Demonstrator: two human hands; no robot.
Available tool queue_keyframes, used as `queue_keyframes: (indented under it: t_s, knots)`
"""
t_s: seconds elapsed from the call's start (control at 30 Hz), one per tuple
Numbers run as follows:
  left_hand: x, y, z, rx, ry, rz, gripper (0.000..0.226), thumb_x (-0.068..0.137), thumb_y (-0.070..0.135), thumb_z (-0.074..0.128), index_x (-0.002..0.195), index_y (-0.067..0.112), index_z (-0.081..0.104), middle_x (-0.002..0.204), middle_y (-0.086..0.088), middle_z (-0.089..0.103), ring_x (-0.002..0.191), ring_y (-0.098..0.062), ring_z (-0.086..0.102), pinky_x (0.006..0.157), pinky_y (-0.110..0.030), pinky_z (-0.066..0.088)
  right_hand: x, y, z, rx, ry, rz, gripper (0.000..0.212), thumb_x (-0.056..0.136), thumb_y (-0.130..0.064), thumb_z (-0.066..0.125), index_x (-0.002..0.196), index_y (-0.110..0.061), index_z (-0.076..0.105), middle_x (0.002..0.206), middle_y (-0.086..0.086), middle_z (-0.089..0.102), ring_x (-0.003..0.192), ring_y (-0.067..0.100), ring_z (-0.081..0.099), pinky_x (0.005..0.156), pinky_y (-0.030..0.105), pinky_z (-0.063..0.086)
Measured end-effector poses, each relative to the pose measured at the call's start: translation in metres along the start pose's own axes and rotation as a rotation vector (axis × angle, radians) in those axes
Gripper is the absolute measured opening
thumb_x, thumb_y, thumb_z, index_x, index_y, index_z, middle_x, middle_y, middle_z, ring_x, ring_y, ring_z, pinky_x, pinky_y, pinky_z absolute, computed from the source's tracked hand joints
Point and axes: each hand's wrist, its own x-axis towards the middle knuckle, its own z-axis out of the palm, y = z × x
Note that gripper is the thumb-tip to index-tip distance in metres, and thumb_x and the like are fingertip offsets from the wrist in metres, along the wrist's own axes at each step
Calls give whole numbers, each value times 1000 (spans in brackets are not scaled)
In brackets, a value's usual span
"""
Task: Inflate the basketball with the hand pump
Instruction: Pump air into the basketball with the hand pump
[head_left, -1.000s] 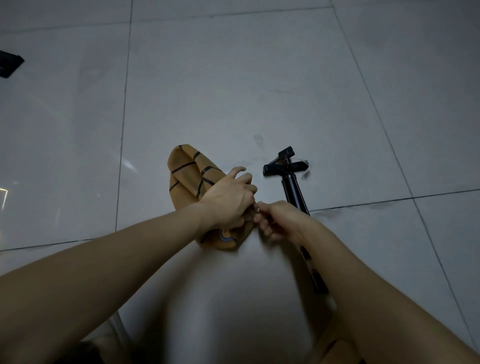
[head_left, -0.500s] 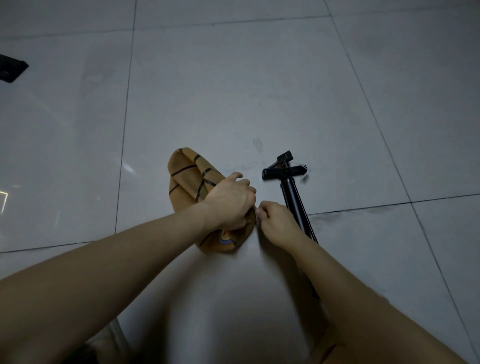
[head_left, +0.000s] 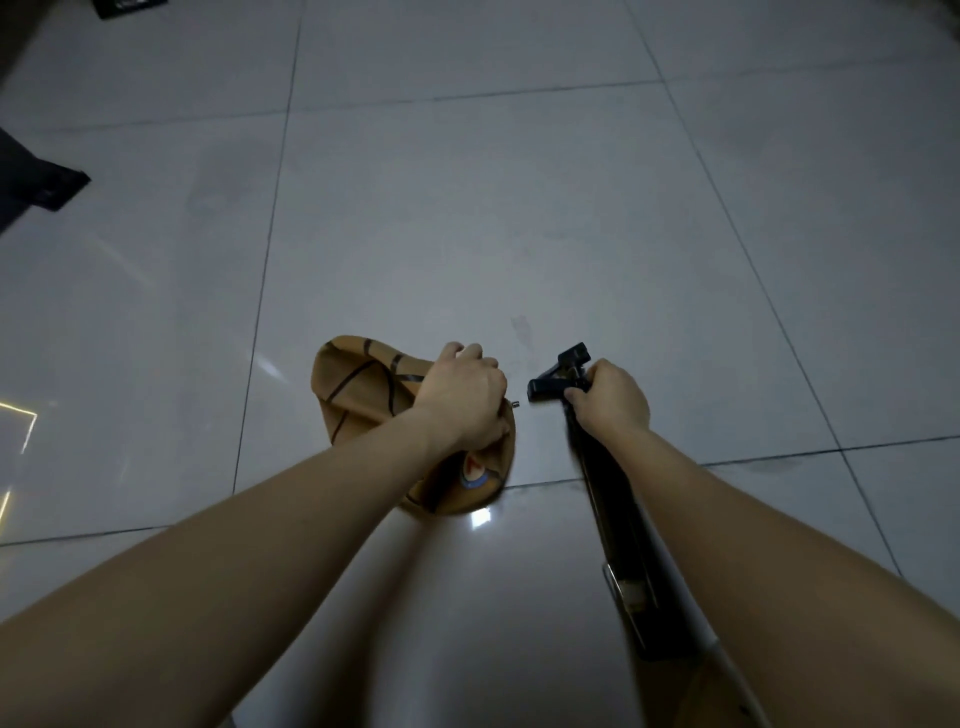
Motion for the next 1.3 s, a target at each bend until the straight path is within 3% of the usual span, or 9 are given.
queue_keyframes:
  t_s: [0.17, 0.33, 0.47, 0.63, 0.8, 0.93, 1.03, 1.17, 1.3]
  knots:
    - [6, 1, 1, 12, -10, -19, 43, 86, 59, 58, 103, 22, 72, 107, 0, 63, 113, -24, 50, 111, -42, 30, 5, -3, 2, -52, -12, -29, 27, 94, -14, 62, 120, -13, 62, 115, 8, 66, 99, 27, 62, 69, 31, 42]
    - [7, 1, 3, -28, 87, -9, 71, 79, 76, 59, 127, 25, 67, 123, 2, 63, 127, -23, 47, 124, -50, 9, 0, -2, 2, 32, -14, -42, 22, 95, -11, 57, 117, -13, 58, 113, 7, 64, 90, 26, 58, 67, 32, 39]
    - [7, 12, -2, -206, 214, 1, 67, 89, 60, 58, 144, 22, 51, 135, 2, 61, 132, -23, 48, 124, -49, 11, -13, 1, -8, 91, -21, -145, 11, 97, -10, 53, 108, -10, 56, 110, 10, 62, 94, 30, 59, 70, 33, 37]
    - [14, 38, -16, -472, 159, -93, 19, 93, 33, 56, 105, 19, 60, 98, -2, 70, 100, -28, 63, 103, -38, 36, -30, -5, -32, 249, 11, -195, 11, 93, -4, 50, 90, -13, 54, 84, 0, 59, 83, 28, 55, 68, 32, 34]
    - [6, 44, -28, -781, 189, -107, 37, 90, 31, 63, 126, 23, 64, 115, 3, 72, 107, -21, 64, 92, -36, 50, -37, 3, -67, 306, -17, -234, 13, 95, -9, 54, 93, -19, 62, 81, 5, 68, 75, 29, 63, 66, 36, 49]
    - [-6, 45, -58, -1045, 258, -94, 28, 87, 47, 65, 93, 21, 73, 84, 1, 74, 82, -19, 68, 77, -43, 55, -53, -5, -86, 348, -69, -271, 12, 93, -11, 59, 87, -17, 68, 70, 7, 68, 58, 25, 64, 65, 48, 59]
    - [-12, 40, -85, -1239, 191, -191, 30, 91, 38, 72, 81, 9, 76, 74, -7, 74, 66, -19, 65, 68, -38, 53, -64, -14, -101, 348, -113, -307, 4, 90, -20, 66, 87, -18, 68, 69, 3, 65, 62, 22, 65, 66, 50, 59]
    - [-13, 44, -118, -1196, 83, -342, 40, 81, 40, 76, 72, 1, 74, 66, -14, 70, 59, -19, 56, 63, -32, 43, -90, -30, -111, 297, -21, -278, 32, 85, -45, 75, 91, -17, 60, 74, -6, 59, 68, 10, 58, 57, 30, 42]
    - [-16, 44, -141, -1065, 21, -358, 37, 83, 39, 72, 70, 5, 74, 62, -7, 68, 57, -19, 57, 64, -33, 47, -103, -32, -99, 465, 134, -272, 18, 95, -32, 65, 84, -21, 57, 71, -5, 61, 68, 17, 63, 59, 31, 44]
